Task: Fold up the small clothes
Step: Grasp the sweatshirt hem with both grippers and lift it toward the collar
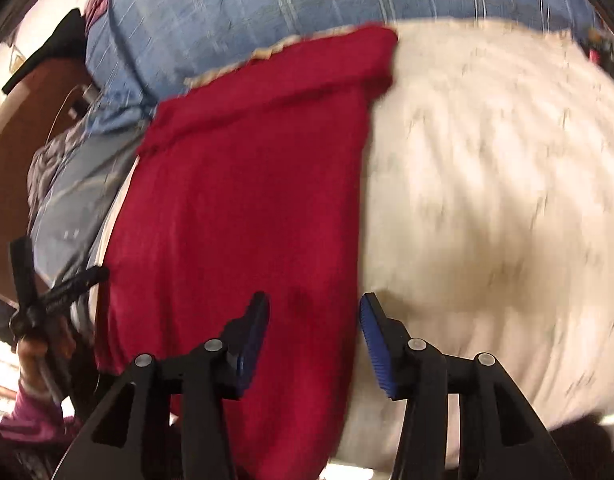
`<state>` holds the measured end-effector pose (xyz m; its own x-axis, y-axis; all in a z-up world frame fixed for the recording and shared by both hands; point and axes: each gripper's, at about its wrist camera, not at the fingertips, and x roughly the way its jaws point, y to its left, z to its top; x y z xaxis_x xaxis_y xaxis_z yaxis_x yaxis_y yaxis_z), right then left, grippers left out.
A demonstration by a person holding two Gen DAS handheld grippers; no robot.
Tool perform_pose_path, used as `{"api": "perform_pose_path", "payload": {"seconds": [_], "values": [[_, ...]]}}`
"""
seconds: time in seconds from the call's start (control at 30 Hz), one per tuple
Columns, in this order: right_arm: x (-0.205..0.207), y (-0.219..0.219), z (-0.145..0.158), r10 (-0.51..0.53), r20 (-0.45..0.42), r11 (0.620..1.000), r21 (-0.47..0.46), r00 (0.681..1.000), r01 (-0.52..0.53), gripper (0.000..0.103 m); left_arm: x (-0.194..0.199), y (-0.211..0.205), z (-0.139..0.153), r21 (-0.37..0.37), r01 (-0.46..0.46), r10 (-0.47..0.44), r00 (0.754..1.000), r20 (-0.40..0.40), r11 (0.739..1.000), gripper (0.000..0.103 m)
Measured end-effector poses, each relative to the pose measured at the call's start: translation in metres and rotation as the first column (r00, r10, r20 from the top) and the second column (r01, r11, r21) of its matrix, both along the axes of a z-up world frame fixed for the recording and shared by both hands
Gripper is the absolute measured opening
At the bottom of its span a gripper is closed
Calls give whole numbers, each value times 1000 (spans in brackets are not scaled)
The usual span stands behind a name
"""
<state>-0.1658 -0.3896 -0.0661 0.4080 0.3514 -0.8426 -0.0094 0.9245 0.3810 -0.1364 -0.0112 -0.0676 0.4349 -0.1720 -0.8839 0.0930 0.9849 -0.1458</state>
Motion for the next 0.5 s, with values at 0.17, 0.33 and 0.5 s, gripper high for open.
{"api": "perform_pose_path", "payload": {"seconds": [0.17,0.33,0.5], "values": [[-33,7,-14,56,-30,997,46,998,-55,51,-27,-3,-7,32,41,-40,999,-36,999,65],[-53,4,-22,86,-80,984,165,993,-72,50,-45,-11,-9,35,83,-81,995,-54,996,67],[-63,13,-33,138,-128,974,197,982,-111,49,-47,-15,-12,-41,101,-104,990,-93,994,66]]}}
